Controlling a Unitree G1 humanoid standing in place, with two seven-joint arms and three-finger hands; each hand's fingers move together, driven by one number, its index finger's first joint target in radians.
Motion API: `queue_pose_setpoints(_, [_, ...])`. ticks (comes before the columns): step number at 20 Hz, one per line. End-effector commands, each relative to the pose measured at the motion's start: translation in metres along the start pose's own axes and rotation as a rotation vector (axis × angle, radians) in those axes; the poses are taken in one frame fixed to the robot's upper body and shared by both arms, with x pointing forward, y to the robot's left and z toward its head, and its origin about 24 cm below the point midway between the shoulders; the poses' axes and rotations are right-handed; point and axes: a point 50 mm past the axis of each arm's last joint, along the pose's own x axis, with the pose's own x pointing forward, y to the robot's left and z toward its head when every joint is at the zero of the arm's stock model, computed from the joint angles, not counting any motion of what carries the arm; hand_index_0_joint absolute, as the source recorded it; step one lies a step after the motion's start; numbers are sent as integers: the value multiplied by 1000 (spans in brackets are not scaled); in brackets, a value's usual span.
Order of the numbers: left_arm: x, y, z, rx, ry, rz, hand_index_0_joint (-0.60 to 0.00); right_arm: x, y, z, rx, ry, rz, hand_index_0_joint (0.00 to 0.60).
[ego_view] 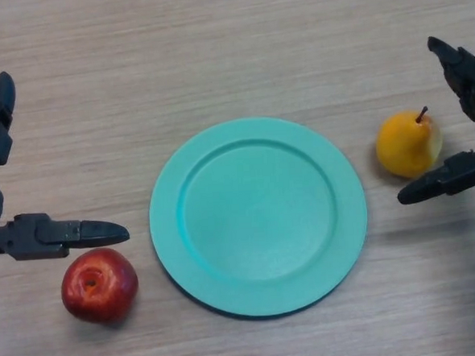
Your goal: Pick up the yellow pear and place it on the plate
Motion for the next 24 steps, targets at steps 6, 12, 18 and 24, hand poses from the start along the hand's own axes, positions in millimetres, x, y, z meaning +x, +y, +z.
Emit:
queue_pose_setpoints(6, [-3,17,35,58,-239,62,0,22,-28,31,-29,-218,-114,0])
queue_pose_setpoints(12, [-1,19,32,67,-230,76,0,27,-20,32,9,-225,-97,0])
queue_pose_setpoints(18, [1,19,31,61,-227,80,0,28,-19,29,-41,-218,-129,500])
queue_pose_setpoints(24, [4,14,27,62,-219,86,0,21,-22,30,-380,-323,-168,600])
